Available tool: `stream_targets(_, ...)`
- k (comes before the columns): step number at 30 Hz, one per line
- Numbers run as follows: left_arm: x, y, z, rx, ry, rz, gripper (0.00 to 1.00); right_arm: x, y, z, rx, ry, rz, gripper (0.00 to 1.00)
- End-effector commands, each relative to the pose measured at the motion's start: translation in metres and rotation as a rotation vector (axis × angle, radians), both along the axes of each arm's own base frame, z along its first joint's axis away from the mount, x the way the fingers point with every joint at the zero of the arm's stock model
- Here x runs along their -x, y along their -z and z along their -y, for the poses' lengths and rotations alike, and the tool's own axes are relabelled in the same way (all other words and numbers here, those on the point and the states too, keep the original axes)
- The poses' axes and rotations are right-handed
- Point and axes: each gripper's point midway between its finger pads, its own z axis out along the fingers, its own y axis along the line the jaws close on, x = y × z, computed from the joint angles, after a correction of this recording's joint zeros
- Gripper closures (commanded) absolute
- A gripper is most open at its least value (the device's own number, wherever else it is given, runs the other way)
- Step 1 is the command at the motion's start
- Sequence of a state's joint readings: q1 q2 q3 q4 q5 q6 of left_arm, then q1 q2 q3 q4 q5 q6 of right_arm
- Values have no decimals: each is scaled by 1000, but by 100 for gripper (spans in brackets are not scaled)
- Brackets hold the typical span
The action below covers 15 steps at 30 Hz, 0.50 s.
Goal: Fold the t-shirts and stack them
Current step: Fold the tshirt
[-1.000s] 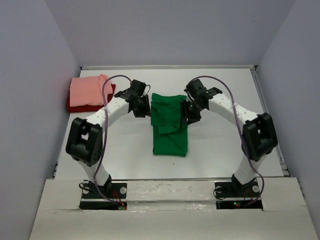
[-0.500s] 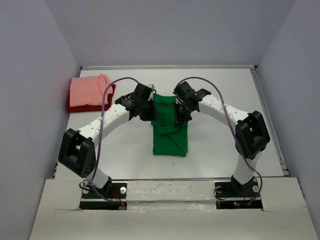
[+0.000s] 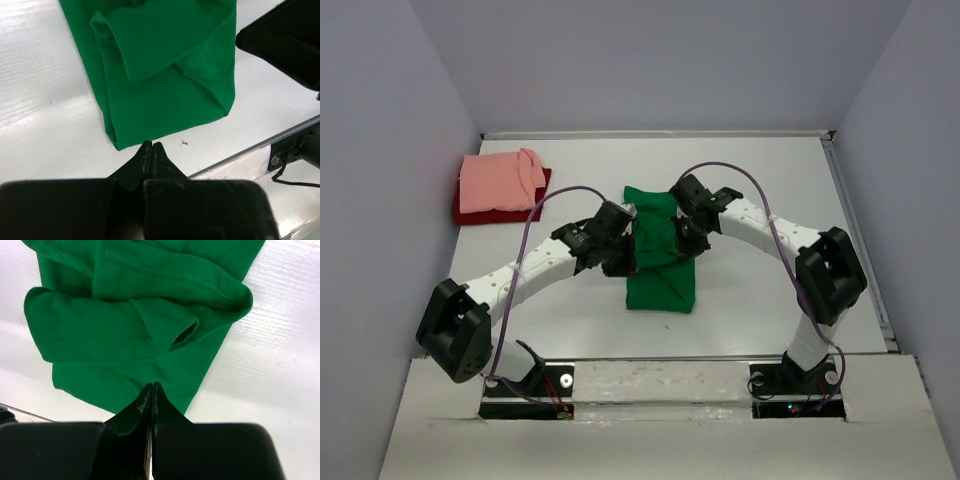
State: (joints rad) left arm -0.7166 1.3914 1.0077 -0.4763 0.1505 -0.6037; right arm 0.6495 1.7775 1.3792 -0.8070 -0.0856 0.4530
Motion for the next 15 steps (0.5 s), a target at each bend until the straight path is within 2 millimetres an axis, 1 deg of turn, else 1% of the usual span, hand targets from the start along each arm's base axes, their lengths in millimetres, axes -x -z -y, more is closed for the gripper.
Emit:
stream_targets(1, 11, 0, 11, 50, 5, -1, 100, -15, -8, -7, -5, 20, 47, 100)
stream_targets(2, 12, 2, 15, 56, 13, 0, 100, -15, -7, -8, -7, 19, 43, 100)
stream_targets(3, 18, 5, 20, 58, 25, -10, 100, -17, -8, -10, -17, 15, 47, 100)
stream_targets(5, 23, 13, 28, 55, 44, -27, 100, -13, -7, -16, -42, 3, 26, 100)
stream_targets(7, 26, 16, 38, 54, 63, -24, 100, -11, -6, -18, -61, 11, 17, 100)
stream_targets(8, 26, 21, 41, 43, 67, -28, 100, -9, -7, -19, -74, 12, 18, 100)
stream_targets(9, 25, 21, 44, 40, 71, -27, 100, -8, -11, -18, -84, 16, 24, 100)
stream_targets(11, 21, 17, 49, 41, 79, -12, 100, -2, -6, -10, -64, 33, 22, 100)
stream_targets(15, 19, 24, 55, 32, 94, -22, 100, 6, -9, -2, -58, 49, 28, 100)
